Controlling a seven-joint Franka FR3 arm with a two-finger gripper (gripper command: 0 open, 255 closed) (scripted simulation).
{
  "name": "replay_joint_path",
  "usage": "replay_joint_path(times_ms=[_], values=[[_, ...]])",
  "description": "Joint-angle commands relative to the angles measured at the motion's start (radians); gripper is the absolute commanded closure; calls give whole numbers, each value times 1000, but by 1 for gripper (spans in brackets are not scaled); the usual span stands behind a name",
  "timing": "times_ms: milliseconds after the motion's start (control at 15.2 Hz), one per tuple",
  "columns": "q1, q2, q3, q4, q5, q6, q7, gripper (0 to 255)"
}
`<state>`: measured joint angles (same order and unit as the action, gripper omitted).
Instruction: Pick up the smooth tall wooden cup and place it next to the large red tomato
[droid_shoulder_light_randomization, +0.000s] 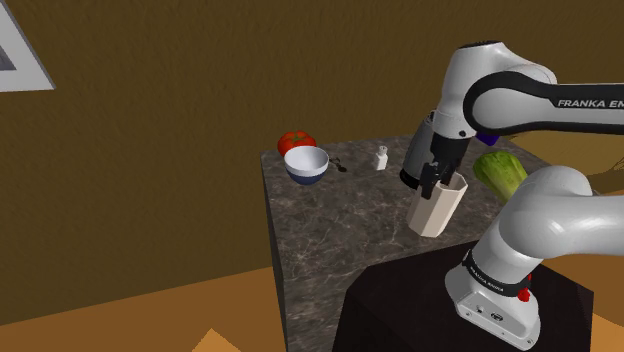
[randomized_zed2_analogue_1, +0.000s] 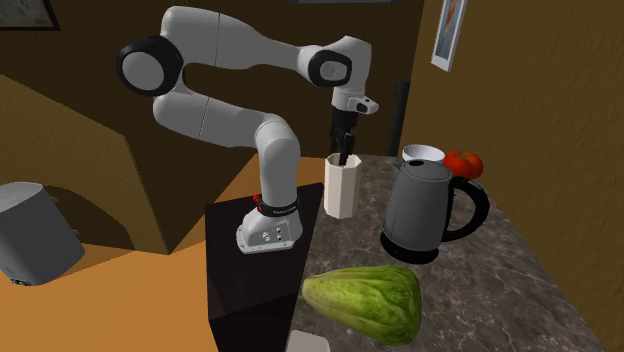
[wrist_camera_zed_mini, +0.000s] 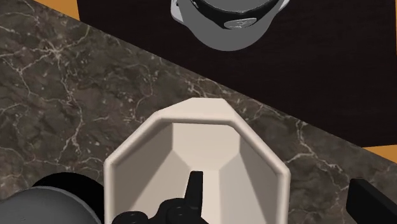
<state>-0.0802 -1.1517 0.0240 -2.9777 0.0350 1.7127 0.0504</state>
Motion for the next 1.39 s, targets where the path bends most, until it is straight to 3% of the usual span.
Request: replay_joint_path(times_ms=[0,528,594,1320], values=[[3,-7,3,-28,3,21,3,0],[3,-8,3,-36,4,28,3,0],[3,-8,3,-36,4,28,3,255],[2,-12,3,-10,3,-1,3,255]])
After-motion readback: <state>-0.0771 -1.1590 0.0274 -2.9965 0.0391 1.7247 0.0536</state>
